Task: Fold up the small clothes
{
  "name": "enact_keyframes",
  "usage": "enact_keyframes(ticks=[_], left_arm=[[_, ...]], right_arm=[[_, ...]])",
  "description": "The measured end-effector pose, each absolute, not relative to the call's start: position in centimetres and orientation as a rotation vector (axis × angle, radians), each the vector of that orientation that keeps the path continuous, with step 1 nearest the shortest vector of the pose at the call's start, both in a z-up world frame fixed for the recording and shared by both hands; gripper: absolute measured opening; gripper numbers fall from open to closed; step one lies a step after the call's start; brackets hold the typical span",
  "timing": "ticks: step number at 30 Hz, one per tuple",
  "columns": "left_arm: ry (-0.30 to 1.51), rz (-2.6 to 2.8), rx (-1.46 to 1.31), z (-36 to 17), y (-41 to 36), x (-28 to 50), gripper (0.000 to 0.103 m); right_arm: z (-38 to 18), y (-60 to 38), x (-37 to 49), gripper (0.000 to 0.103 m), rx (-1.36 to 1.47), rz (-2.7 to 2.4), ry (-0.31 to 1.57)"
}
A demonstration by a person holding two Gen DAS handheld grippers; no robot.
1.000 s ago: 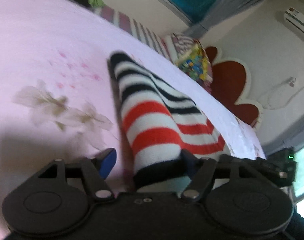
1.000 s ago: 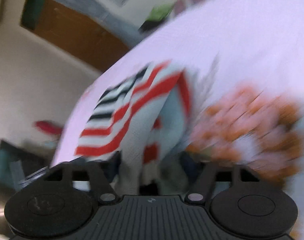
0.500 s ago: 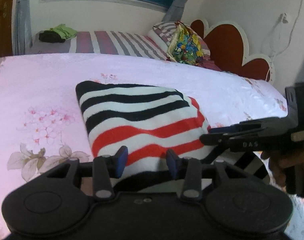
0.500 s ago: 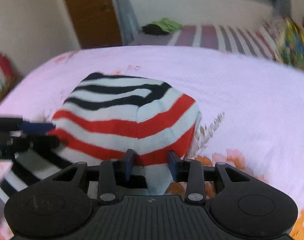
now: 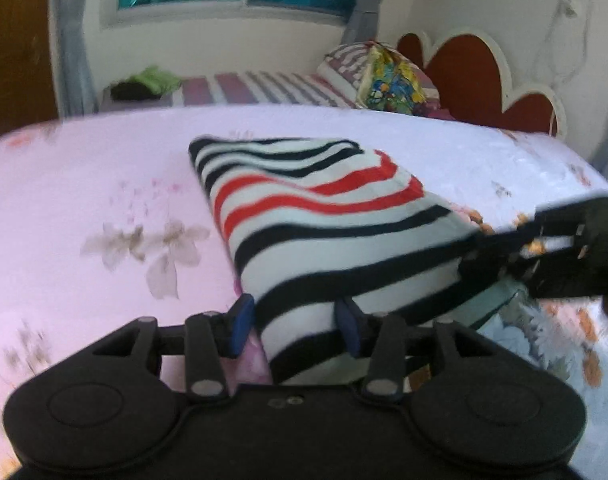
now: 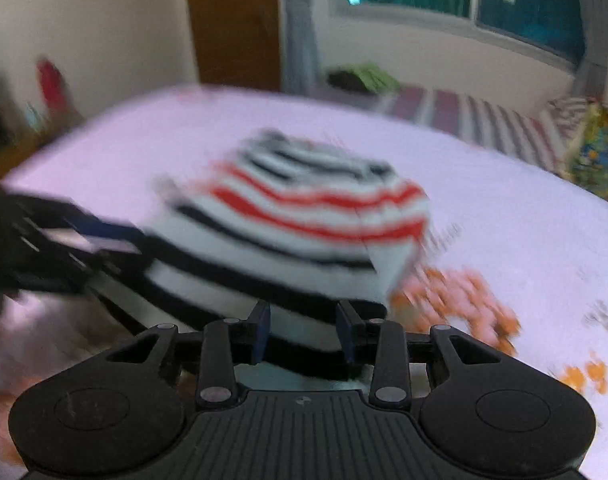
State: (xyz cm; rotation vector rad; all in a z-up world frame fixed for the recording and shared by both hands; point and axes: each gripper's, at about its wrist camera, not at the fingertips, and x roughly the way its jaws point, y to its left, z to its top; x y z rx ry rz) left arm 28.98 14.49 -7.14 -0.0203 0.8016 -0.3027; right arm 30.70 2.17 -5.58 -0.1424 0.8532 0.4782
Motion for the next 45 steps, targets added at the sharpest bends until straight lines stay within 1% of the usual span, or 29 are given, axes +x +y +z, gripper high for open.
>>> enact_keyframes(ticks=[4,7,9,10,11,12,13,14,18,20,24,29,36,39,40,41,44,45], left_arm=[[0.813,-0.285,0.03,-7.5,13.8,28.8,0.049],[0.824,-0.267,0.008,-8.2,13.8,28.9,0.056],[0.806,-0.226,0.005,-7.9,13.6,28.3,0.065],[0.78,-0.193,0.013,-7.5,13.5,27.8,0.072],[0.753,-0.154,0.019,-7.2,13.4,27.1,0.075],[0.735,-0.131,0.017,-7.0,13.2,26.5,0.077],[0.726,-0.116,0.008,-6.8,13.2,25.9,0.079],[0.721,-0.104,-0.007,-6.6,13.2,25.2,0.08],[0.727,-0.068,-0.035,-5.5,12.4,22.4,0.081],[0.7,-0.046,-0.028,-4.9,11.5,20.5,0.085],[0.639,-0.064,0.004,-3.1,9.2,16.2,0.087],[0.551,-0.07,0.021,-0.9,6.5,10.0,0.089],[0.455,-0.087,0.039,2.5,4.0,1.2,0.089],[0.479,-0.153,-0.021,3.4,4.3,-1.1,0.09],[0.517,-0.122,-0.009,3.8,4.2,-1.6,0.087],[0.526,-0.085,-0.001,4.0,4.1,-2.1,0.086],[0.525,-0.031,0.007,4.6,4.1,-3.8,0.086],[0.499,-0.008,0.024,4.9,4.0,-4.5,0.085]], right_arm=[[-7.5,3.0,30.6,0.036,-0.191,0.45,0.834],[-7.7,3.0,31.0,0.036,-0.178,0.444,0.837],[-6.7,2.3,30.6,0.037,-0.121,0.443,0.834],[-5.7,1.6,30.2,0.037,-0.071,0.433,0.827],[-5.1,1.0,29.8,0.039,-0.034,0.408,0.819],[-4.4,0.4,29.2,0.076,-0.02,0.362,0.804],[-3.8,-0.3,28.6,0.1,-0.021,0.322,0.781],[-3.5,-0.7,28.3,0.103,-0.025,0.304,0.774],[-3.4,-2.4,26.6,0.103,0.021,0.28,0.816],[-3.2,-3.0,25.0,0.103,0.033,0.278,0.805],[-2.7,-3.8,20.3,0.103,0.037,0.286,0.781],[-0.5,-5.1,12.7,0.103,0.004,0.274,0.717],[2.5,-6.5,4.4,0.103,0.014,0.283,0.656],[3.5,-7.0,1.7,0.103,0.028,0.298,0.638],[3.8,-7.1,1.1,0.103,0.035,0.301,0.634],[4.1,-7.2,0.4,0.103,0.041,0.305,0.63],[5.1,-7.6,-1.3,0.103,0.049,0.319,0.606],[5.5,-7.6,-2.0,0.103,0.047,0.325,0.594]])
